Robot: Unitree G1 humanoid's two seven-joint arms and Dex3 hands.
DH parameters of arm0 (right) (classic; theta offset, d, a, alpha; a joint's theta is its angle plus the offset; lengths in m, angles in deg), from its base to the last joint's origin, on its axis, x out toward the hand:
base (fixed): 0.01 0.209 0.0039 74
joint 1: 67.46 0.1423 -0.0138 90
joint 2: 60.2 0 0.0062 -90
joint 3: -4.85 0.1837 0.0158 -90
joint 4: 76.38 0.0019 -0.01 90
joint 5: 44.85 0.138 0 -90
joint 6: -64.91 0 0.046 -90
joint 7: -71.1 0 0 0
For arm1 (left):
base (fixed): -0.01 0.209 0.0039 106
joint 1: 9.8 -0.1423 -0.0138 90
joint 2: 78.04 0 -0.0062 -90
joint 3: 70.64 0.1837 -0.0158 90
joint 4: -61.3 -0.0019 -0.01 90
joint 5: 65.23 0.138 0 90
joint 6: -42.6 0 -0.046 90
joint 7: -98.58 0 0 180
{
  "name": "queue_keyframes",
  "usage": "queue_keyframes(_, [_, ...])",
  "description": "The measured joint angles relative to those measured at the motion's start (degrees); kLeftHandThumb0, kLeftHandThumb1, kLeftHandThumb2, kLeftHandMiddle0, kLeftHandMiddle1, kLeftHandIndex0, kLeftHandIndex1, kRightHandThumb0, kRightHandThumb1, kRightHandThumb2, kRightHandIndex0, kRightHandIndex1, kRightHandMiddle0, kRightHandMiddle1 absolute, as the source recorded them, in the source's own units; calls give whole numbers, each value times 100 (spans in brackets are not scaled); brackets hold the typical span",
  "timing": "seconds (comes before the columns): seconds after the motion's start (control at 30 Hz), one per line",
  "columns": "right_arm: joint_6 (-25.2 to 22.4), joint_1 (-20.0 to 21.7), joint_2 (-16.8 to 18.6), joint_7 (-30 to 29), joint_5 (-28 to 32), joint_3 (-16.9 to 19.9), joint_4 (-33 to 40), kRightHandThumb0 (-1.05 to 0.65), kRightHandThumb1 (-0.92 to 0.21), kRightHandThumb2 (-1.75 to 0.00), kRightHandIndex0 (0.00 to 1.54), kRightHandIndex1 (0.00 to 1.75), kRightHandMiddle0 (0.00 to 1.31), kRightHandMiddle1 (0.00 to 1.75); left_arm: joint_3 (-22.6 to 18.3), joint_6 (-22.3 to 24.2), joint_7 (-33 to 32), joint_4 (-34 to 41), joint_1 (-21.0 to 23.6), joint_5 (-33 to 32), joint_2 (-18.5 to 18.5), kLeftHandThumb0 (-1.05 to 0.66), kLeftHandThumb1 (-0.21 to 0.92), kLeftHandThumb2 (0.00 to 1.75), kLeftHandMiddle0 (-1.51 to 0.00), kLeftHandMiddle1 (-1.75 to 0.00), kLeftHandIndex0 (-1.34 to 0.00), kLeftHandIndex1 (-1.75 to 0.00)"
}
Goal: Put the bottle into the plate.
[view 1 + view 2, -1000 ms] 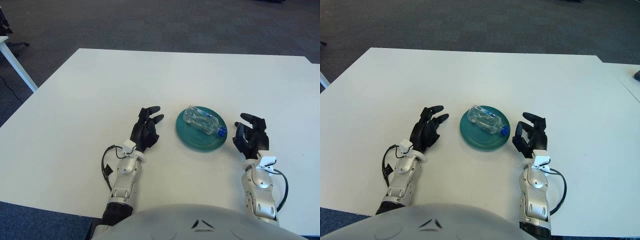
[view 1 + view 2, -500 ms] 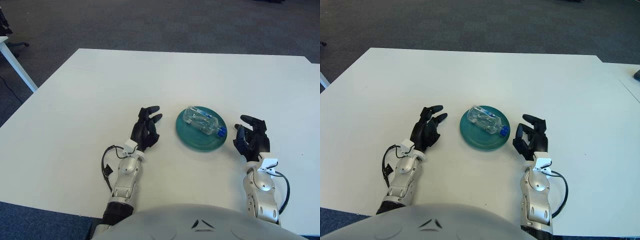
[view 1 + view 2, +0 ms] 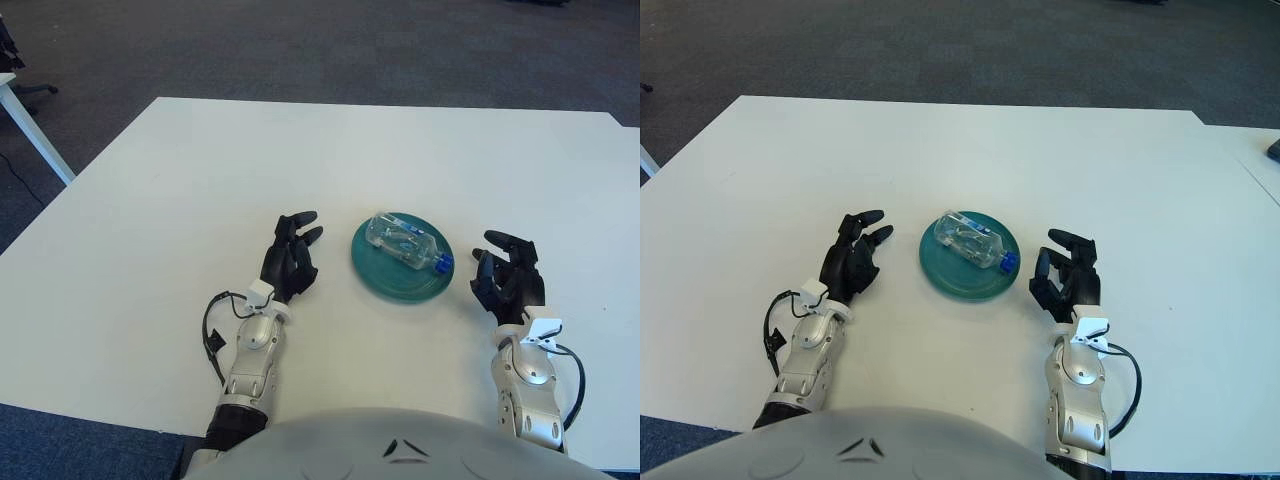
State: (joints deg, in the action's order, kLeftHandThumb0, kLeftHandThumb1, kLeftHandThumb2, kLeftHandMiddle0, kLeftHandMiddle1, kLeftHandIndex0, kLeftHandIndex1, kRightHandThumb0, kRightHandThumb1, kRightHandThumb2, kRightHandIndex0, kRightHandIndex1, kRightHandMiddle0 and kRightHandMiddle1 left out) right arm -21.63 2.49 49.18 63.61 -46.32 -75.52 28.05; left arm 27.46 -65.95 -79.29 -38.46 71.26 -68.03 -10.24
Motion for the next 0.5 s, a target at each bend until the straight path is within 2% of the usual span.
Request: queue_keyframes(0.5, [-19, -15, -48, 87, 57, 62, 3, -58, -80, -83, 41, 98, 0, 127, 67, 13, 48, 111, -71, -46, 2, -50, 92, 89, -39, -64, -12, -110])
